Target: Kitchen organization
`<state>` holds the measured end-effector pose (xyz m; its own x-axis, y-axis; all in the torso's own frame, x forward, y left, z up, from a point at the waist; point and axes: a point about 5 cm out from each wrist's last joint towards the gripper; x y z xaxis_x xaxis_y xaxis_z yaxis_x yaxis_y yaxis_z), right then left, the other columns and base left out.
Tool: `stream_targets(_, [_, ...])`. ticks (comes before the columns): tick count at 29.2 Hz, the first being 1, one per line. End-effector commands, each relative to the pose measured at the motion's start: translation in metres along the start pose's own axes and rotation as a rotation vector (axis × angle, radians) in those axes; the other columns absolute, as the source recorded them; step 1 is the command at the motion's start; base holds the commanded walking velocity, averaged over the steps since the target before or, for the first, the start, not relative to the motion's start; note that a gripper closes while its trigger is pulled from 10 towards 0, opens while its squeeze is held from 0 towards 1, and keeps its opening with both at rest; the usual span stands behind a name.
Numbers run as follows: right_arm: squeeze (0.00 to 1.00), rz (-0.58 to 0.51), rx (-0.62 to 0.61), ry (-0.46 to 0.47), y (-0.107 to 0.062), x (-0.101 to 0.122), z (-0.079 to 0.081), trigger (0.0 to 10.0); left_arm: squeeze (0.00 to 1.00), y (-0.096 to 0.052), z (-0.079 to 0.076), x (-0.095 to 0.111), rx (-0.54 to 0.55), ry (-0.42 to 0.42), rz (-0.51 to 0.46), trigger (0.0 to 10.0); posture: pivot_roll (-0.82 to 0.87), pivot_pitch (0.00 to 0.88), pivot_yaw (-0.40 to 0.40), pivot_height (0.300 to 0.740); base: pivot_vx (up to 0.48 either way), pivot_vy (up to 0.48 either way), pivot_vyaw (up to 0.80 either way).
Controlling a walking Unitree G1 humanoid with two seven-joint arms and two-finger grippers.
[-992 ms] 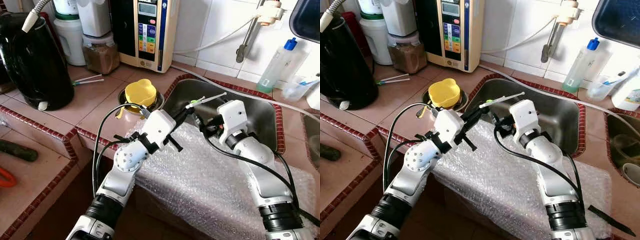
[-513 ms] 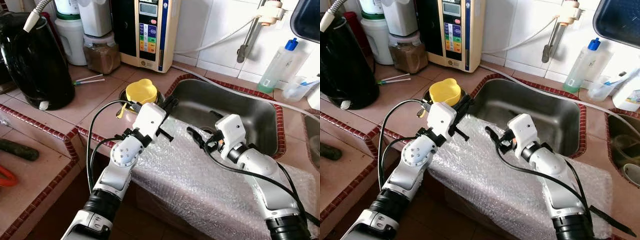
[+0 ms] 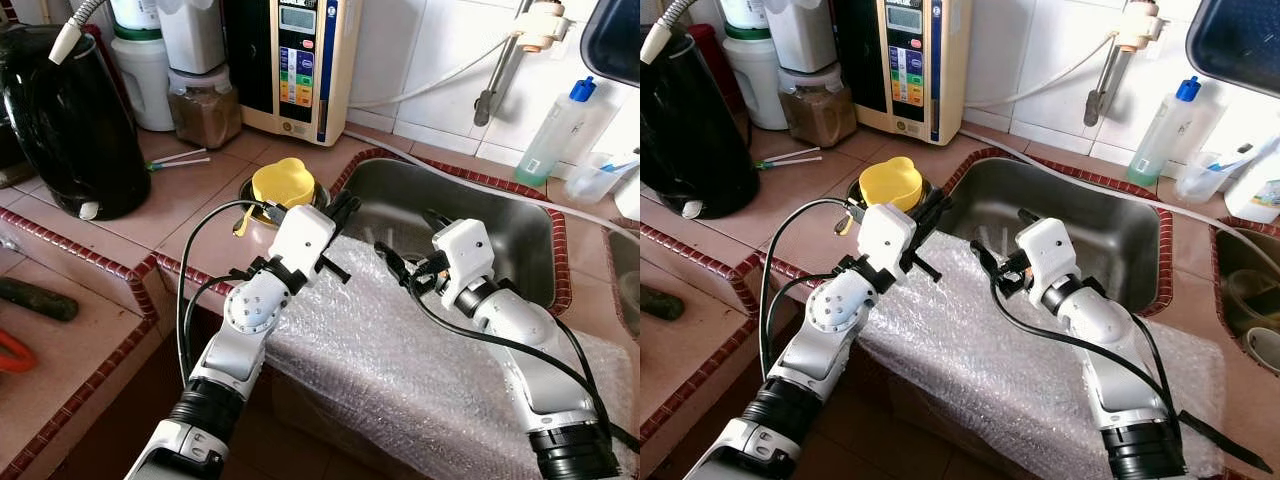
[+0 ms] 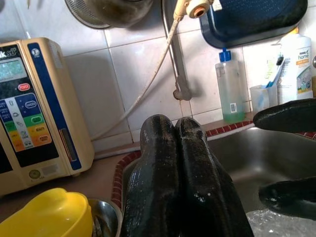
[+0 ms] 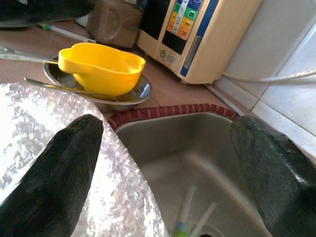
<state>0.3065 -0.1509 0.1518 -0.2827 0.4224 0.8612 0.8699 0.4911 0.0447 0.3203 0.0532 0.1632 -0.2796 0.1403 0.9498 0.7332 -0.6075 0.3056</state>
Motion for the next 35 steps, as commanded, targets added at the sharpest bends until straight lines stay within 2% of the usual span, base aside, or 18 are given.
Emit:
stream_targets(1, [0.00,-0.017,-0.015,-0.020,0.004,0.005,0.000,10.0,0.00,0.002,0.000,0.001,-0.003,0.013,0.003,0.0,0.04,0.000,-0.059,0.740,0.000,0.000,0.00])
stream_targets(2, [0.00,-0.020,-0.034,-0.017,0.006,0.006,0.002,10.0,0.00,0.001,0.004,0.001,0.036,0.030,0.004,3.2,0.04,0.000,-0.060,0.740,0.000,0.000,0.00])
stream_targets(3, [0.00,-0.018,-0.060,-0.022,0.008,0.007,0.002,10.0,0.00,0.000,0.009,0.001,0.083,0.035,0.002,4.3,0.04,0.000,-0.060,0.740,0.000,0.000,0.00])
stream_targets(5, [0.00,-0.027,-0.093,0.006,0.011,0.010,0.007,10.0,0.00,-0.004,0.024,0.001,0.209,0.063,0.008,10.0,0.04,0.000,-0.062,0.740,0.000,0.000,0.00])
stream_targets(7, [0.00,-0.037,-0.093,0.018,0.013,0.012,0.011,10.0,0.00,-0.006,0.033,0.001,0.270,0.082,0.007,10.0,0.04,0.000,-0.064,0.740,0.000,0.000,0.00])
stream_targets(9, [0.00,-0.049,-0.083,0.040,0.015,0.017,0.018,10.0,0.00,-0.010,0.047,0.002,0.379,0.076,0.014,10.0,0.04,0.000,-0.065,0.740,0.000,0.000,0.00])
stream_targets(12, [0.00,-0.053,-0.079,0.046,0.015,0.018,0.020,10.0,0.00,-0.011,0.052,0.001,0.413,0.070,0.018,10.0,0.04,0.000,-0.065,0.740,0.000,0.000,0.00])
stream_targets(13, [0.00,-0.062,-0.068,0.052,0.015,0.020,0.024,10.0,0.00,-0.014,0.060,0.000,0.465,0.066,0.039,10.0,0.04,0.000,-0.065,0.740,0.000,0.000,0.00])
stream_targets(15, [0.00,-0.082,-0.042,0.070,0.015,0.026,0.035,10.0,0.00,-0.018,0.077,-0.004,0.572,0.009,0.068,10.0,0.04,0.000,-0.062,0.740,0.000,0.000,0.00])
stream_targets(17, [0.00,-0.095,-0.024,0.086,0.013,0.030,0.043,10.0,0.00,-0.019,0.086,-0.004,0.627,-0.062,0.068,10.0,0.04,0.000,-0.060,0.740,0.000,0.000,0.00])
stream_targets(23, [0.00,-0.101,0.004,0.103,0.010,0.033,0.054,10.0,0.00,-0.020,0.104,-0.011,0.754,-0.124,0.139,10.0,0.02,0.000,-0.044,0.740,0.000,0.000,0.00])
stream_targets(24, [0.00,-0.098,0.002,0.104,0.009,0.034,0.055,10.0,1.00,-0.019,0.109,-0.010,0.790,-0.158,0.139,10.0,0.01,0.000,-0.033,0.740,0.000,0.000,0.00])
stream_targets(29, [0.00,-0.089,-0.008,0.100,0.006,0.033,0.057,10.0,1.00,-0.011,0.113,-0.005,0.802,-0.224,0.118,10.0,0.01,0.000,-0.020,0.740,0.000,0.000,0.00])
stream_targets(35, [0.00,-0.082,-0.014,0.094,0.006,0.033,0.057,10.0,1.00,0.000,0.113,0.003,0.803,-0.242,0.088,10.0,0.01,0.000,-0.016,0.740,0.000,0.000,0.00])
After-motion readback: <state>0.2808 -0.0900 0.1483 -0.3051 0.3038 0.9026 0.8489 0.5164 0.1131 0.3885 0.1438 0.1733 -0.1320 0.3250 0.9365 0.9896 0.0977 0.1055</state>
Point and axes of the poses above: a point about 5 cm out from each wrist's last joint towards the gripper, its own y axis pointing out of the wrist towards the gripper, its own x axis along the axis of the wrist's last joint, z = x × y, and after that the axes turned 14 degrees about -y, right-handed
